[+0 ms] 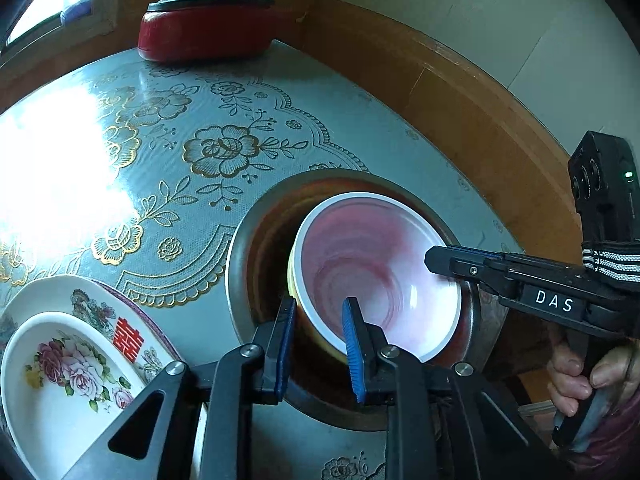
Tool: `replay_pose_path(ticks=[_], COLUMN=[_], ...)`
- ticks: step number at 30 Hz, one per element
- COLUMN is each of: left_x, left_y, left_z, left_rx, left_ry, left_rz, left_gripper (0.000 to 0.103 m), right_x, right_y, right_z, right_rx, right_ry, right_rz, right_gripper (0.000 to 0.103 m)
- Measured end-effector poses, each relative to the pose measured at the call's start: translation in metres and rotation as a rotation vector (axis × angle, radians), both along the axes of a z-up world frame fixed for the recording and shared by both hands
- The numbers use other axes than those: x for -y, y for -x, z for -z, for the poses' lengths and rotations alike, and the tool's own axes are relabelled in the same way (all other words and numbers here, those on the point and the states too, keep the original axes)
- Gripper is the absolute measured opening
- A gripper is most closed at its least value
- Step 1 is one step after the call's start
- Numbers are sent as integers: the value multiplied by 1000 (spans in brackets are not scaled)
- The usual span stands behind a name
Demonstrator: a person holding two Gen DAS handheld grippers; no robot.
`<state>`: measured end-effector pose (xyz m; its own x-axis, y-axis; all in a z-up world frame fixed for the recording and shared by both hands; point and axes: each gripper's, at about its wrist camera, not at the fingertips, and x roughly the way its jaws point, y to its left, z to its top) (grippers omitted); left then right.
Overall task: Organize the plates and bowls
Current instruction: 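Lower the red bowl into the yellow bowl with the left gripper, then grasp the steel bowl rim with the left gripper while the right gripper grasps it too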
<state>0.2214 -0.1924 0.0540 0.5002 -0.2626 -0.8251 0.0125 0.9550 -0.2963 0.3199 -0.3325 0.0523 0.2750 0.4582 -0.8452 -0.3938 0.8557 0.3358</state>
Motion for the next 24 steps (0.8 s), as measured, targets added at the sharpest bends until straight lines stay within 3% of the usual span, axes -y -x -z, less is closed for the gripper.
replay_pose_path(ticks=[9,24], left_x=[1,-1], left_y=[4,11], left_z=[-1,-5], left_rx=[6,11], left_ry=[-7,8], left_rz=[-1,-13], left_gripper=[24,24], right_x=[1,16], right_y=[9,18], right_z=[-4,-13], right_rx=[13,34], right_ry=[-3,-79], right_rz=[7,48], right_gripper=[25,25])
